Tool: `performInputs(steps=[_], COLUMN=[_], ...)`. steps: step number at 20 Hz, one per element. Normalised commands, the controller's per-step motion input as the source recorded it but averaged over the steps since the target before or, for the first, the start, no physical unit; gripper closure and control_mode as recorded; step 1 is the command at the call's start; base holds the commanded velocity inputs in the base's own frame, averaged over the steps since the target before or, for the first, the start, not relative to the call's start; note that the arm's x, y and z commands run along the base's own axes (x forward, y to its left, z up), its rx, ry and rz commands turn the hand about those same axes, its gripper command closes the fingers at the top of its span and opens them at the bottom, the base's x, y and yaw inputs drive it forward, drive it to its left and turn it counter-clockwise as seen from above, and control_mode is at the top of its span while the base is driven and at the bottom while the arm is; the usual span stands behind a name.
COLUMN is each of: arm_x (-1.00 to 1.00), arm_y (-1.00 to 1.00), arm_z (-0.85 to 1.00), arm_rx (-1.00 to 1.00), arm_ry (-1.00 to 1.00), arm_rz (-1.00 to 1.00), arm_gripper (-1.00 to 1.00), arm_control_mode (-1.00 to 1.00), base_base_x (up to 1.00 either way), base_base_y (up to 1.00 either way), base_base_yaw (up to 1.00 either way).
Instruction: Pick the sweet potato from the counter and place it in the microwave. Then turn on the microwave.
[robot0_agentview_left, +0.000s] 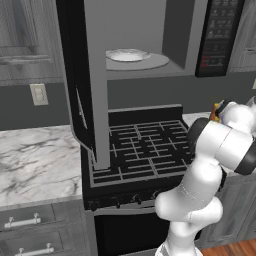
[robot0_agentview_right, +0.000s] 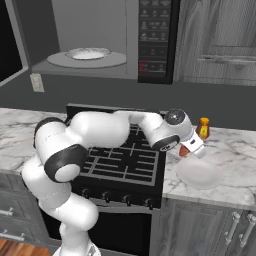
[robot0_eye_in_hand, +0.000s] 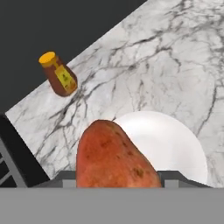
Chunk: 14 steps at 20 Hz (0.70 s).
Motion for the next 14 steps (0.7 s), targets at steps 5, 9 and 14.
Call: performInputs(steps=[5,9,14], arm_x=[-0.26,-0.27,-0.23], arm_y=[0.40,0.37,0.42], arm_z=[0.63,0.66,0.53], arm_rx=[-0.06,-0.04,-0.03], arm_ry=[0.00,0.00,0.03], arm_rz=[0.06,0.07,0.08], arm_gripper=[1.00,1.00,1.00], arm_control_mode=[-1.00,-1.00,-1.00], base_base_x=[0.00,0.00,0.00], base_base_y=[0.00,0.00,0.00], base_base_yaw=[0.00,0.00,0.00])
